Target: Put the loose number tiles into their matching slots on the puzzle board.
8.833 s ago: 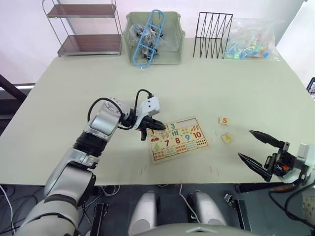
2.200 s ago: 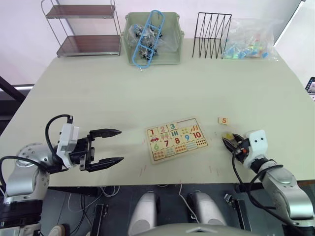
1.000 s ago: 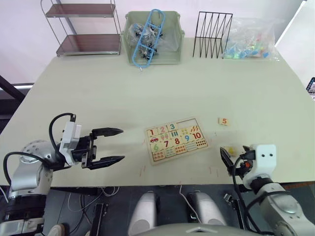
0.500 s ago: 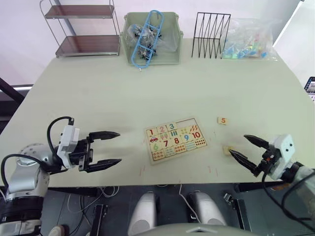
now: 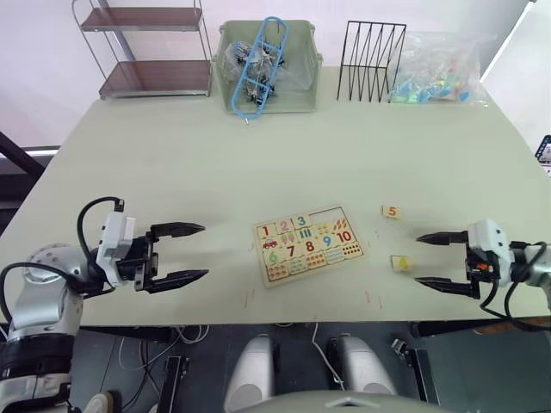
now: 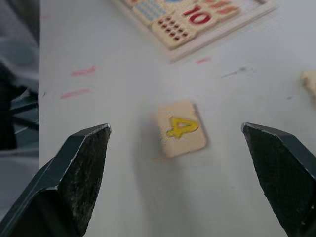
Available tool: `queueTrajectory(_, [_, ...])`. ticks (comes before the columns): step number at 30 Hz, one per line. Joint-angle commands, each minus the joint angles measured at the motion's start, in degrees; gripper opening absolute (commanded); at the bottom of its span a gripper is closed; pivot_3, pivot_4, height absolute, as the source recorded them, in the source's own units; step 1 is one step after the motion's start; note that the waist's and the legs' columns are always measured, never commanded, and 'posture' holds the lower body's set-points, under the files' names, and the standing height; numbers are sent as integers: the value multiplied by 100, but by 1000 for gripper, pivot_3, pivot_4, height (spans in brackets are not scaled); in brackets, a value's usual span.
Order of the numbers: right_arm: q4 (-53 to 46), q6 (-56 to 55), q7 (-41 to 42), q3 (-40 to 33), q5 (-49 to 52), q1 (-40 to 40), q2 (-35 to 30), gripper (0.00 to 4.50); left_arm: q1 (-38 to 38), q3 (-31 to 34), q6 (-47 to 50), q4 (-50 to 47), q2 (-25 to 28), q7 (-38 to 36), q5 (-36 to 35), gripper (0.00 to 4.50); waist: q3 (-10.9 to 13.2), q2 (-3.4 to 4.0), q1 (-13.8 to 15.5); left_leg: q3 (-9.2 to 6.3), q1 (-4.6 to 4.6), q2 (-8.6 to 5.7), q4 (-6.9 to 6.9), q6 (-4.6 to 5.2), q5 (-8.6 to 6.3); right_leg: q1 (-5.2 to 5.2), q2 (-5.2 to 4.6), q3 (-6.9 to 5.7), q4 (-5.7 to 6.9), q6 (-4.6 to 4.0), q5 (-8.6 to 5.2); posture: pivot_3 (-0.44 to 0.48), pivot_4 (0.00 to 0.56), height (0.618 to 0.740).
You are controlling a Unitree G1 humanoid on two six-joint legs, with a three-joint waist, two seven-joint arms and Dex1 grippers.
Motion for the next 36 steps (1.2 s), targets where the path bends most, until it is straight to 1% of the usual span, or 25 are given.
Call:
queueTrajectory(1, [140, -331, 79, 12, -104, -181, -32, 4451, 31, 68, 69, -206, 134, -196, -161, 4500, 0, 0, -1, 0, 0, 0, 0, 0, 0, 0, 0, 0, 0, 0, 0, 0, 150, 739])
queueTrajectory(6, [147, -424, 23, 206, -217, -278, 60, 4451, 71, -41, 17, -236, 249, -204, -201, 4500, 1, 1, -4, -3, 1, 1, 0, 0, 0, 0, 0, 0, 2, 0, 0, 0, 150, 739])
queueTrajectory(15, [203, -343, -243, 360, -408, -364, 144, 4451, -16, -87, -23, -212, 265, -204, -228, 4500, 2, 3, 2, -3, 1, 1, 2, 0, 0, 0, -2, 1, 3, 0, 1, 0, 150, 739])
queueTrajectory(17, [266, -340, -280, 391, -449, -372, 147, 3936, -33, -97, -24, -215, 255, -204, -222, 4500, 2, 3, 2, -1, 1, 0, 1, 0, 0, 0, -2, 0, 3, 0, 1, 0, 150, 739])
queueTrajectory(18, [284, -352, -321, 393, -460, -374, 166, 3787, -42, -102, -26, -214, 251, -204, -221, 4500, 2, 3, 2, -1, 1, 1, 2, 0, 0, 0, -2, 0, 3, 0, 1, 0, 150, 739])
queueTrajectory(19, [295, -348, -350, 400, -465, -377, 183, 3234, -58, -104, -23, -210, 242, -204, -216, 4500, 2, 3, 2, -1, 1, 0, 2, 0, 0, 0, -1, 0, 3, 0, 1, 0, 150, 739])
queueTrajectory(21, [311, -389, -374, 423, -486, -374, 200, 2316, -86, -108, -17, -198, 225, -204, -208, 4500, 2, 3, 2, -1, 1, 0, 2, 0, 0, 0, -1, 0, 3, 0, 1, 0, 150, 739])
queueTrajectory(22, [323, -400, -380, 428, -489, -367, 208, 1722, -100, -112, -14, -194, 218, -204, -202, 4500, 2, 3, 2, -1, 1, 0, 2, 0, 0, 0, -1, 0, 3, 0, 1, 0, 150, 739])
queueTrajectory(23, [323, -428, -383, 429, -497, -350, 210, 1346, -98, -110, -15, -196, 219, -204, -205, 4500, 2, 3, 2, -1, 1, 0, 2, 0, 0, 0, -1, 0, 3, 0, 1, 0, 150, 739])
queueTrajectory(24, [322, -450, -382, 428, -502, -337, 209, 1162, -98, -109, -16, -196, 218, -204, -206, 4500, 2, 3, 2, -1, 1, 0, 2, 0, 0, 0, -1, 0, 3, 0, 1, 0, 150, 739])
queueTrajectory(25, [316, -461, -381, 425, -500, -327, 207, 876, -102, -110, -17, -194, 216, -204, -205, 4500, 2, 3, 1, -1, 1, 0, 2, 0, 0, 0, -1, 0, 3, 0, 1, 0, 150, 739])
queueTrajectory(31, [76, -278, -346, 364, -414, -292, 78, 876, -95, -97, -4, -213, 183, -194, -200, 4500, 2, 3, 2, -1, 1, 0, 2, 0, 0, 0, -1, 0, 3, 0, 1, 0, 150, 739])
queueTrajectory(36, [-372, 661, -472, 347, -321, -594, -113, 876, -53, -91, 15, -278, 131, -137, -205, 4500, 3, 4, 2, -4, 1, 0, 2, 0, 0, 0, -2, 1, 3, 0, 1, 0, 150, 739])
